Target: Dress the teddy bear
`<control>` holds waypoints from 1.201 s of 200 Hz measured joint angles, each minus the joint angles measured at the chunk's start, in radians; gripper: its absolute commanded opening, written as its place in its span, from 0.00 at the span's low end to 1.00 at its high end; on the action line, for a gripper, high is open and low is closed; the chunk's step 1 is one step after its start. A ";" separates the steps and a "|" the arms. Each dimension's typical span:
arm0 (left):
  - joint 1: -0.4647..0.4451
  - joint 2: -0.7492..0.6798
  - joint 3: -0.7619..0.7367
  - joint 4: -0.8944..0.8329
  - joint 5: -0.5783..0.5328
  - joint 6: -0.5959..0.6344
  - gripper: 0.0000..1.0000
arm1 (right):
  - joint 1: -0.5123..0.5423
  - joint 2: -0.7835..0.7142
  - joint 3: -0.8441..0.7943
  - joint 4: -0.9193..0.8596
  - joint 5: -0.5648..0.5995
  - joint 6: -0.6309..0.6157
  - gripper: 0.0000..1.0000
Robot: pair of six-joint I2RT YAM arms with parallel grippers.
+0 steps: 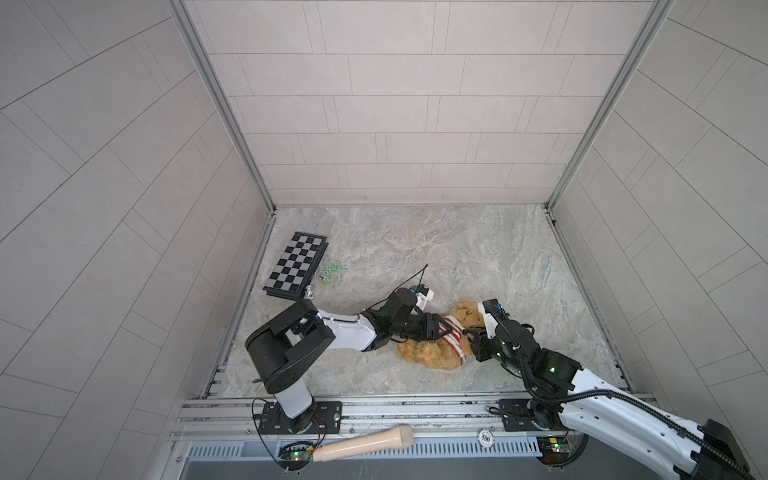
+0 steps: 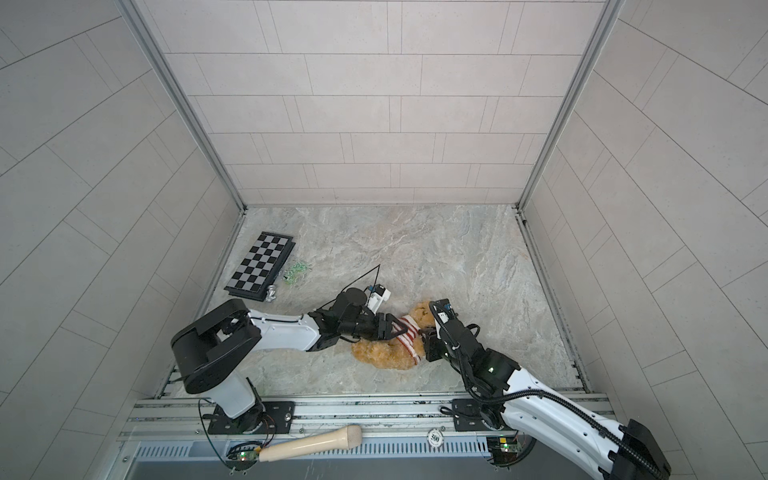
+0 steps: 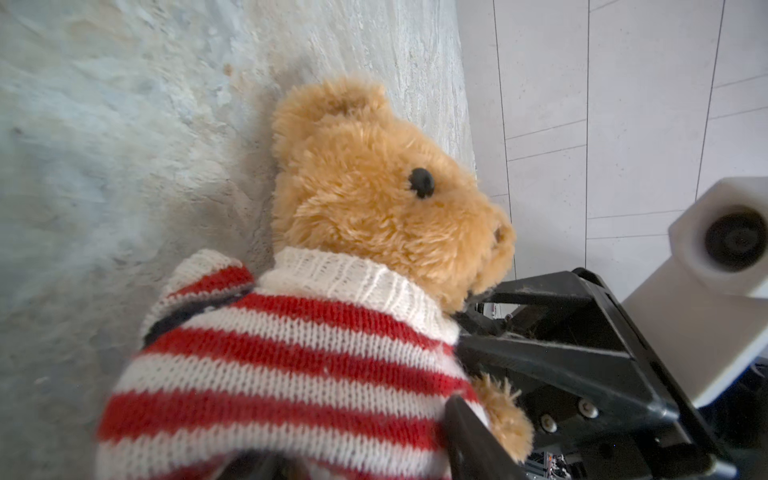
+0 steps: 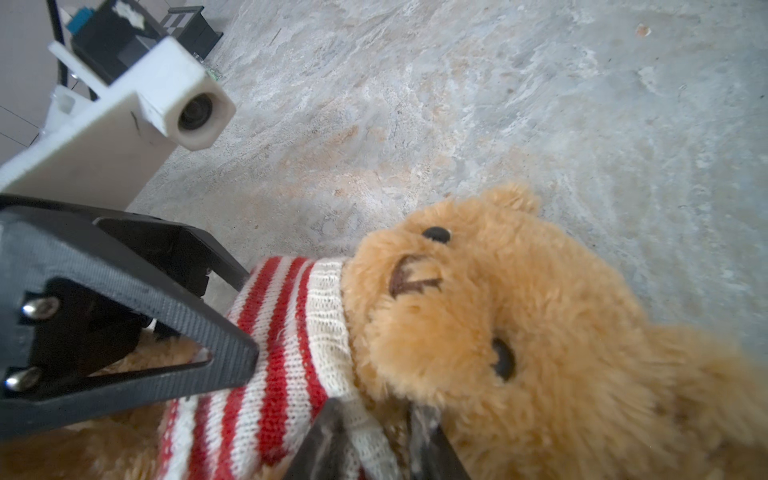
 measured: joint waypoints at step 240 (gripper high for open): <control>-0.009 -0.030 -0.050 0.212 -0.079 -0.156 0.00 | -0.005 -0.267 0.011 -0.092 0.010 -0.089 0.40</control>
